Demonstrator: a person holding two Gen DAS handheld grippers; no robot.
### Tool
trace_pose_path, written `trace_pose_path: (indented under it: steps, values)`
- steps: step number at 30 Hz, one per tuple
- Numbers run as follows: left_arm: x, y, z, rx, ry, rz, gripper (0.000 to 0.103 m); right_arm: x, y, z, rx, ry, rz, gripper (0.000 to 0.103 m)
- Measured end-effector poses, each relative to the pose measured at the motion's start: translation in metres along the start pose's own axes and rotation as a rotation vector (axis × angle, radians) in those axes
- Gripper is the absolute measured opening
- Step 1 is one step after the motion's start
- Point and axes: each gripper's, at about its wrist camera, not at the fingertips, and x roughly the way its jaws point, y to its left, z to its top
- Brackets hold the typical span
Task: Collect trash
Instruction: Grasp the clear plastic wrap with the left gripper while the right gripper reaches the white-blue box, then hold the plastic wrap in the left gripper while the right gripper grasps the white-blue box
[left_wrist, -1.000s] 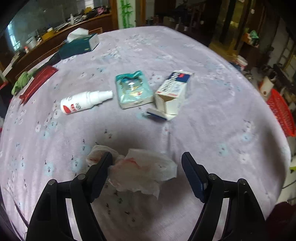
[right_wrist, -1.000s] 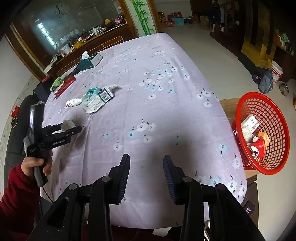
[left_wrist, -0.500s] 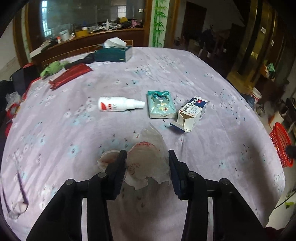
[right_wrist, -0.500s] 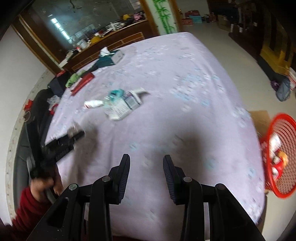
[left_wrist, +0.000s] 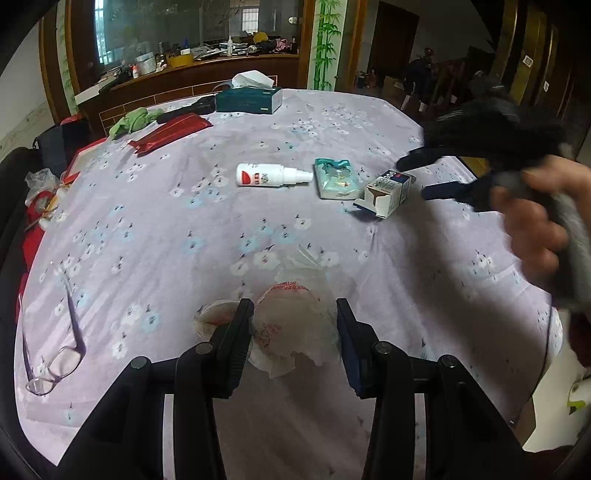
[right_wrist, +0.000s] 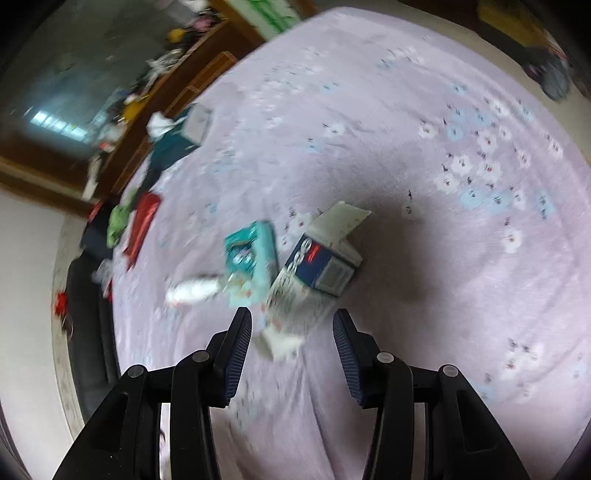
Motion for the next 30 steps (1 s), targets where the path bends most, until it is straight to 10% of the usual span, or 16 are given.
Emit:
trace_pose_path:
  steps: [12,22,27,30]
  values:
    - [-0.012,0.021,-0.009,-0.019,-0.01,-0.011,0.043,0.042,0.006,0.022,0.055,-0.024,-0.126,0.056]
    - [-0.005,0.009,-0.006,-0.02,-0.002,-0.031,0.043,0.013,0.009,0.006,-0.115,-0.051,-0.089,0.001]
    - [-0.002,-0.005,-0.004,-0.015,0.002,-0.046,0.043,0.001,0.0,0.001,-0.136,-0.042,-0.061,0.002]
    - [-0.001,-0.01,-0.003,-0.015,-0.001,-0.047,0.043,0.002,-0.004,0.006,-0.086,-0.022,-0.047,0.031]
